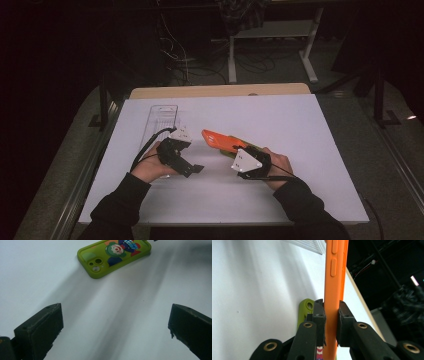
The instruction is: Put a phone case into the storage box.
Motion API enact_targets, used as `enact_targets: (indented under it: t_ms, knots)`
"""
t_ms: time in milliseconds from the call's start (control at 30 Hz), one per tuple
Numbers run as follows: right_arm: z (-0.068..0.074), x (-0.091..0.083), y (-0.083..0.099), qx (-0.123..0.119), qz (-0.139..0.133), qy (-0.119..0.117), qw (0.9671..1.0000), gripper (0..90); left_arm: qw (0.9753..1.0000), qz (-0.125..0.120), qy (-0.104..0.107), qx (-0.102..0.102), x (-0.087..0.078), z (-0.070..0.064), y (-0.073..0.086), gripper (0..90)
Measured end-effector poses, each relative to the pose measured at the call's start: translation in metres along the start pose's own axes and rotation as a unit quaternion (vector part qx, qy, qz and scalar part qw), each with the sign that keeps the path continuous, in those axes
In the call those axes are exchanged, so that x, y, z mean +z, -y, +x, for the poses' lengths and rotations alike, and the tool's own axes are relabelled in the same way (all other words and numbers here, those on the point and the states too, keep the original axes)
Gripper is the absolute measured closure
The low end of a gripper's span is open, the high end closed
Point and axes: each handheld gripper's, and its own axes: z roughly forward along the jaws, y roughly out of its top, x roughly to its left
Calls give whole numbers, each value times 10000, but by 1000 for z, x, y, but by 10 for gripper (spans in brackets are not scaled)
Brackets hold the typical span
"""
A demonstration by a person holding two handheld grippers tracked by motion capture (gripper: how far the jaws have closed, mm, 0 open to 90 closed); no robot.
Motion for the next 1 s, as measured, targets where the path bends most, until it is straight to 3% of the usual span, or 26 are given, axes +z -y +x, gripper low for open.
enact_targets:
  t_ms: [200, 267, 367, 433, 633, 800, 867, 900, 933, 1000]
  knots:
    - [-8, 0, 2, 471, -53, -227, 9986, 787, 10000, 24, 15, 13, 1, 0, 0, 5]
    - [-9, 0, 2, 820, -71, -360, 9960, 787, 10000, -24, -5, -23, 1, -1, 0, 6]
    - [-12, 0, 2, 954, -86, -466, 9943, 787, 10000, -20, -13, -63, 1, -2, 0, 6]
    - [-14, 0, 2, 1195, -105, -535, 9913, 787, 10000, -17, -16, -72, 1, -2, 0, 6]
    - [-19, 0, 4, 1582, -205, -743, 9844, 787, 9998, -96, -12, -176, 3, -3, -1, 6]
    - [-24, 0, 6, 1987, -285, -936, 9752, 787, 9998, -86, 0, -183, 3, -3, -1, 6]
    - [-26, 0, 6, 2225, -293, -1064, 9687, 788, 9998, -100, -3, -181, 3, -3, -1, 6]
    - [-26, 0, 7, 2304, -307, -1101, 9664, 788, 10000, -25, -12, -63, 1, -1, -1, 6]
    - [-26, 0, 7, 2496, -302, -1174, 9607, 788, 9999, -56, -16, -92, 1, -1, -1, 6]
    - [-28, 1, 9, 2599, -348, -1256, 9568, 788, 9999, -58, -7, -113, 1, -1, -1, 6]
